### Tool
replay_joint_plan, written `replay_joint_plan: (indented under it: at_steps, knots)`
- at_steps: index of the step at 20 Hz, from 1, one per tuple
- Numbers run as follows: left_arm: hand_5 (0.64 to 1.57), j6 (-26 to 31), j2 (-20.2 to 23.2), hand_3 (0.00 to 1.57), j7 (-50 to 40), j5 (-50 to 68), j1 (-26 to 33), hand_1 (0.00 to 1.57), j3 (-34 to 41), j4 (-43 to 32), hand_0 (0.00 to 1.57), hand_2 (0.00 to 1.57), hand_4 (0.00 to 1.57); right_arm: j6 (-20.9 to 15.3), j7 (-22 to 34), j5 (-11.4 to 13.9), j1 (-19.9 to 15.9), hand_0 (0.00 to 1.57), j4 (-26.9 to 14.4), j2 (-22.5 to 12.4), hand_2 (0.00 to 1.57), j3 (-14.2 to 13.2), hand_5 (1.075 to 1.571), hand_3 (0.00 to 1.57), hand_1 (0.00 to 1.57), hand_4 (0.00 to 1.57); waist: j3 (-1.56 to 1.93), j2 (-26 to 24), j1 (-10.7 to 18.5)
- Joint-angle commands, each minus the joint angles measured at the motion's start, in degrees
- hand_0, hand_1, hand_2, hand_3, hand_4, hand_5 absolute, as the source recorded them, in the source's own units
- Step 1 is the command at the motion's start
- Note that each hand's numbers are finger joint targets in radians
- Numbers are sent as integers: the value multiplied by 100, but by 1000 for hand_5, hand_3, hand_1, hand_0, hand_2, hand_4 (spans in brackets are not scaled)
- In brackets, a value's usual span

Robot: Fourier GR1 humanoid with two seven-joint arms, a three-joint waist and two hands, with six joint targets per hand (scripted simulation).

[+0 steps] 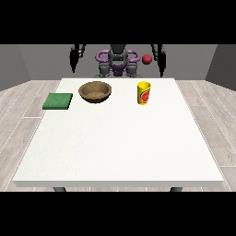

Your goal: Pick the cup and pour the ball into the bowl, then pick the bowl and place it on the pad

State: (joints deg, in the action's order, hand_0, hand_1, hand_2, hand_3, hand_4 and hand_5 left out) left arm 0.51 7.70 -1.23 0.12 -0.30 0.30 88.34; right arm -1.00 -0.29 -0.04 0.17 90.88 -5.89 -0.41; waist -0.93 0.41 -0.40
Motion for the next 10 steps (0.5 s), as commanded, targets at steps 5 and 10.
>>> replay_joint_plan:
  at_steps: [5,10]
  knots:
    - [1524,75,250,0,-455,71,-122,0,65,598,0,0,0,53,548,-42,-33,0,519,-274,0,-87,1568,0,0,0,73,-1470,-16]
    - [1536,-185,-746,0,-45,1128,692,0,-1087,1321,0,0,0,105,98,-780,117,0,178,-126,0,-751,1566,0,0,0,95,-1571,496]
